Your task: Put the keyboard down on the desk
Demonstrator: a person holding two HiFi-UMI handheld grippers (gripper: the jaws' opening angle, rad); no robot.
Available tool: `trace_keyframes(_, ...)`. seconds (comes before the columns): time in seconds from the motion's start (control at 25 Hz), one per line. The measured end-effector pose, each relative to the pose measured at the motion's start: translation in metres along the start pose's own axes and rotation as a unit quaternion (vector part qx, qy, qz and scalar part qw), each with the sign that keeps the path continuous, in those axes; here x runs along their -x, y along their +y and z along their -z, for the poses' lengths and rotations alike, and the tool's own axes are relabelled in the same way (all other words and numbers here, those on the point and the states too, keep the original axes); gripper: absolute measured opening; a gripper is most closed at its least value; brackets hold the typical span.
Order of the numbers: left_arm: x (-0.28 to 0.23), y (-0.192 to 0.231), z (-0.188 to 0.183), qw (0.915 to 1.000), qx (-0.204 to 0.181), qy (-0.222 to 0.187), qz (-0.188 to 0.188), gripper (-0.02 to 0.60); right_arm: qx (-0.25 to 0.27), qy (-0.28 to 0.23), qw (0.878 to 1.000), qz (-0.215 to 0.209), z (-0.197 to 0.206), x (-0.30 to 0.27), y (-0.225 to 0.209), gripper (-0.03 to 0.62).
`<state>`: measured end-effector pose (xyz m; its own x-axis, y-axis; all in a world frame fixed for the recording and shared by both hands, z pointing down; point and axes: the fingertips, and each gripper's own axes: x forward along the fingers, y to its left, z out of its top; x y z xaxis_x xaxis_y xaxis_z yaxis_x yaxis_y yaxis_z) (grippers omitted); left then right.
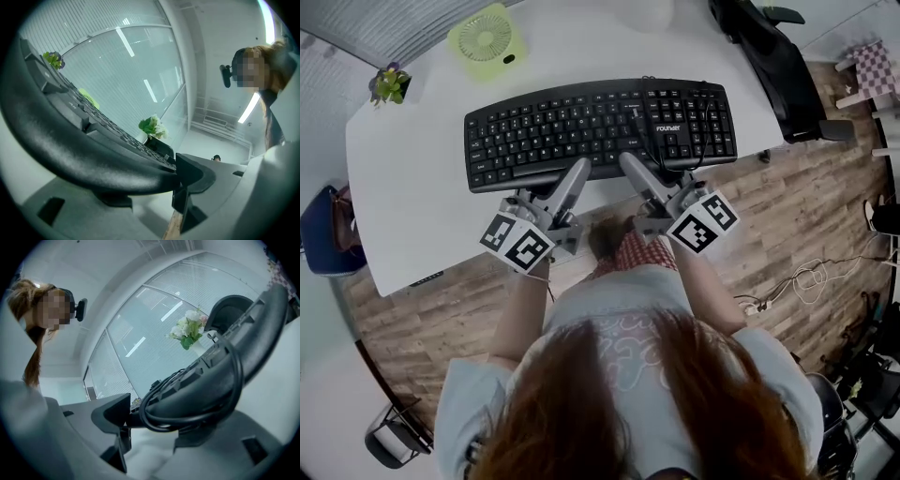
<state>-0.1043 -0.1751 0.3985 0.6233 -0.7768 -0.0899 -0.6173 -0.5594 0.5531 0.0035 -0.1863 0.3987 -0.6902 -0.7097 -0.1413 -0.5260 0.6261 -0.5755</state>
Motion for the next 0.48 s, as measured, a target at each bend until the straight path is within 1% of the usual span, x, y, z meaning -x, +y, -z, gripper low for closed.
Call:
trace_keyframes(0.2, -0.007, 0.006, 0.018, 0.9992, 0.018, 0.031, -0.016, 0.279, -0.03, 0.01, 0.999, 0.021, 0.011, 0.007, -0.018, 0.296)
trace_keyframes(0.48, -0.016, 0.02, 0.034, 0.9967, 0.052, 0.049, -0.039, 0.278, -0.053, 0.038, 0.997, 0.04, 0.021, 0.005, -0.038, 0.296)
